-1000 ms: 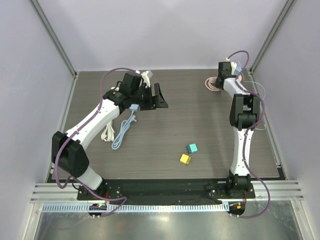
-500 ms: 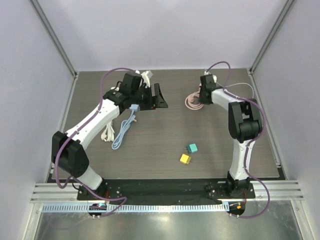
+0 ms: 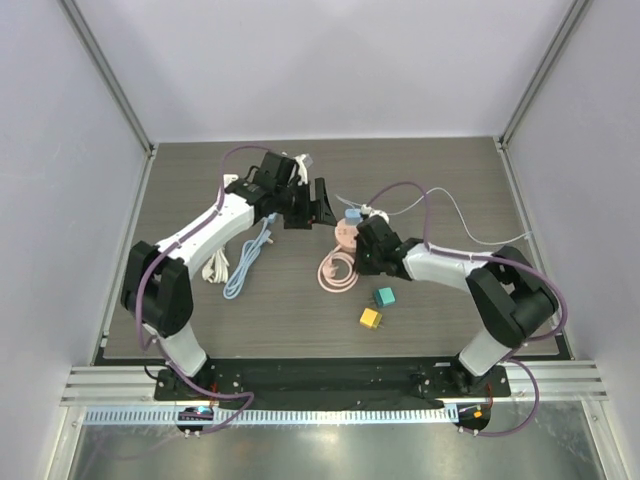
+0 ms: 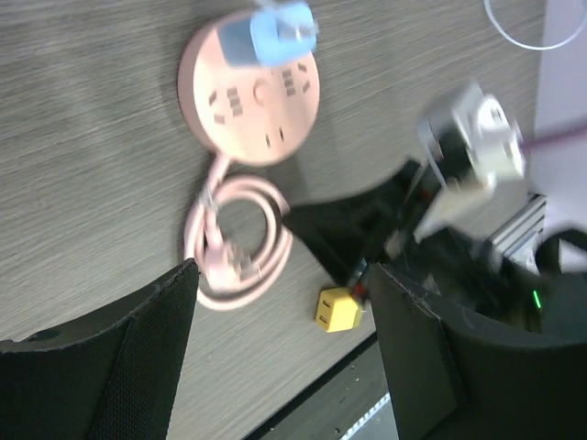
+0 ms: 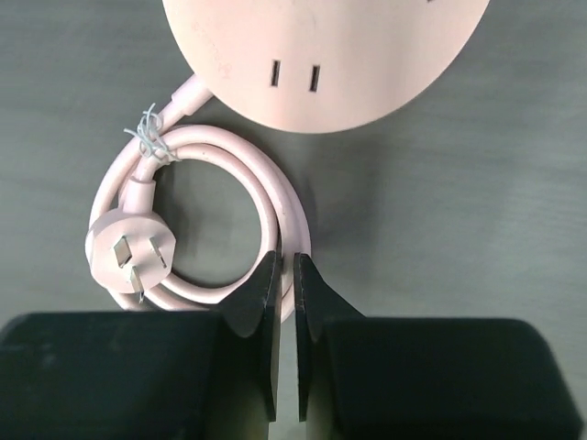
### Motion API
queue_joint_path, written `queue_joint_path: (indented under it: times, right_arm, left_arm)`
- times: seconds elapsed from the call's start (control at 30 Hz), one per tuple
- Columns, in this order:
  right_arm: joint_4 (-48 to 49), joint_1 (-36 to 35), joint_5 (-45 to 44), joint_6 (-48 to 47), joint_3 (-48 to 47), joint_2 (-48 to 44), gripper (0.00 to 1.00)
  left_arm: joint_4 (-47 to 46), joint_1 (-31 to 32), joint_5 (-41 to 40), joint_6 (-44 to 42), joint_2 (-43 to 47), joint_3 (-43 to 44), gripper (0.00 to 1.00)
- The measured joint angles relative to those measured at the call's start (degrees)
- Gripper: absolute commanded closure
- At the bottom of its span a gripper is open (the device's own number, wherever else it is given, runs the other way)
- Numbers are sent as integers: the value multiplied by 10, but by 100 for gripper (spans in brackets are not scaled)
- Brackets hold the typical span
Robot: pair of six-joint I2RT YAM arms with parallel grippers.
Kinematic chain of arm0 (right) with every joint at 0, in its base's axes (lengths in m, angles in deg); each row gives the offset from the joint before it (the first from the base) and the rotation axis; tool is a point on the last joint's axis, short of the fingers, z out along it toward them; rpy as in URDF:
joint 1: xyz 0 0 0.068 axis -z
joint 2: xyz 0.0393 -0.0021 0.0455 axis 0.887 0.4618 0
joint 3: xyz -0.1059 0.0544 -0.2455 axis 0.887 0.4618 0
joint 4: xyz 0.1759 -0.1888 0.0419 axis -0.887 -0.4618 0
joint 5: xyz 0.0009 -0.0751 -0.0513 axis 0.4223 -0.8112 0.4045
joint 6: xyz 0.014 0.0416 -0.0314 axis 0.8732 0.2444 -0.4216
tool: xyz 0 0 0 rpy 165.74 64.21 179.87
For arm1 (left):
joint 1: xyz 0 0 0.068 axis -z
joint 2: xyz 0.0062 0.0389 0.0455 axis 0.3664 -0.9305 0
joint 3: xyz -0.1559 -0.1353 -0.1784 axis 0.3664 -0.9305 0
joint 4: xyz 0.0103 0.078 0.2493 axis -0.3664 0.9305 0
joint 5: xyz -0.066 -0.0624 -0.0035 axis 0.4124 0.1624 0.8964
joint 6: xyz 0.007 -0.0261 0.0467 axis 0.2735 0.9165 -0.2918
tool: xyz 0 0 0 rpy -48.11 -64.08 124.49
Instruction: Pull the plug off the socket
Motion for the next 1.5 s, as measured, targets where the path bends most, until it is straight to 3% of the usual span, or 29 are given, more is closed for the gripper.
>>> queue_joint_path:
  times: [0.23, 0.37, 0.47, 0.53, 0.77, 1.1, 1.5]
  right_arm:
    - [-36, -31, -4, 18, 19, -88, 43]
    - [-53, -15, -27, -7, -21, -133, 32]
    - [-53, 10, -28, -28, -56, -134, 26]
    - [-53, 29, -29, -41, -82, -121, 21]
    - [-45, 42, -19, -71, -126, -48, 19]
    - [0, 19, -42, -102, -135, 42, 19]
    - [42, -2, -95, -105, -185, 113, 37]
  left_arm:
    - [7, 0, -4, -8, -58, 1, 35]
    - [6, -3, -2, -6, -84, 1, 59]
    - [-2, -7, 4, -4, -99, 1, 72]
    - [-16, -9, 11, -2, -107, -1, 76]
    - [-85, -13, 45, 30, -142, -15, 93]
    - [-155, -22, 91, 88, -199, -25, 100]
    - [-187, -35, 131, 156, -219, -32, 100]
